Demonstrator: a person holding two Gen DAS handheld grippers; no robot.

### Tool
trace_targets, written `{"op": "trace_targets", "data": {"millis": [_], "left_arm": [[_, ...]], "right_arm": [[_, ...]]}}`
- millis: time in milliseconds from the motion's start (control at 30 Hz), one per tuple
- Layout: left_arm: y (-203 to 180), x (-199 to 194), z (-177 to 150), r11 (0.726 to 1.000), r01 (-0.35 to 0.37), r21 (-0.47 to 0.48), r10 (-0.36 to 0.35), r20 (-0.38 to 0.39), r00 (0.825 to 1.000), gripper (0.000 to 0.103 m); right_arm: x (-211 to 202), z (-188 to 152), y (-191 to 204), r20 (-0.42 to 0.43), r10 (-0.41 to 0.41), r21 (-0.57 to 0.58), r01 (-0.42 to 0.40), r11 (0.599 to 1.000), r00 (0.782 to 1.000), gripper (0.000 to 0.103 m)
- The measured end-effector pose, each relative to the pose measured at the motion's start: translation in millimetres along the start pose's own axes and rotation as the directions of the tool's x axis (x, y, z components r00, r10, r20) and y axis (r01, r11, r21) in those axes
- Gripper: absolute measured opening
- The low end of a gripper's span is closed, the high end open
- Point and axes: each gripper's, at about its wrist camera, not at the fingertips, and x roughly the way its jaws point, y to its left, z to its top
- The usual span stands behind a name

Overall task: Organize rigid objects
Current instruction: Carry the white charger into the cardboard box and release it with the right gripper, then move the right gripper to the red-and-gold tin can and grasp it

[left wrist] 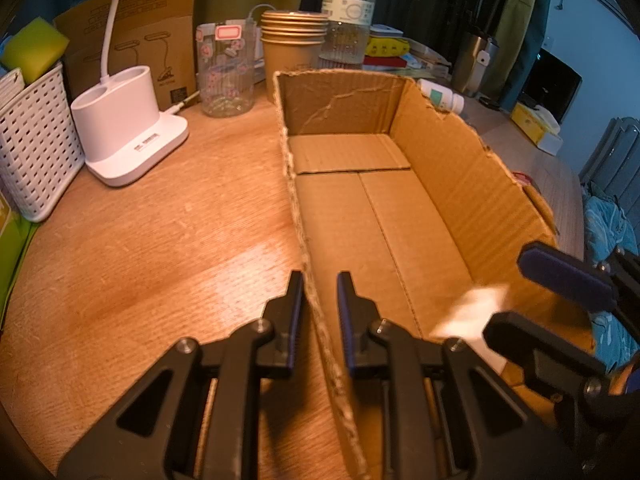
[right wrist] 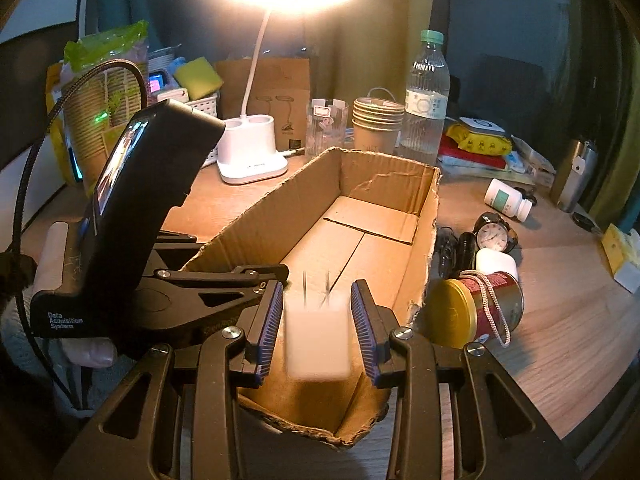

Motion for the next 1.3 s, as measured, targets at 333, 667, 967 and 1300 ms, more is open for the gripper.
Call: {"op": "trace_targets", "data": {"millis": [333, 667, 967, 1300], "left_arm": [[2, 0, 1, 1.000, 0.000, 0.001, 0.000, -0.001, 1.000, 0.017], [2, 0, 1, 1.000, -0.001, 0.001, 0.001, -0.001, 1.000, 0.018], [2, 0, 1, 1.000, 0.000, 0.001, 0.000, -0.001, 1.000, 0.018], [2, 0, 1, 1.000, -0.001, 0.001, 0.001, 0.000, 1.000, 0.018]], "right_arm": [[-2, 0, -2, 0.005, -0.009, 0.007, 0.009, 1.000, 1.000, 0.037], [-22, 5, -21, 0.058, -0.062, 0.047, 0.059, 0.997, 0.996, 0.038], [-32, 0, -54, 0.064, -0.153, 0.106, 0.146, 0.984, 0.986, 0.041], [-28, -15, -92, 0.035, -0.238, 0.174, 0.229, 0.958, 0.971, 0.067]]}}
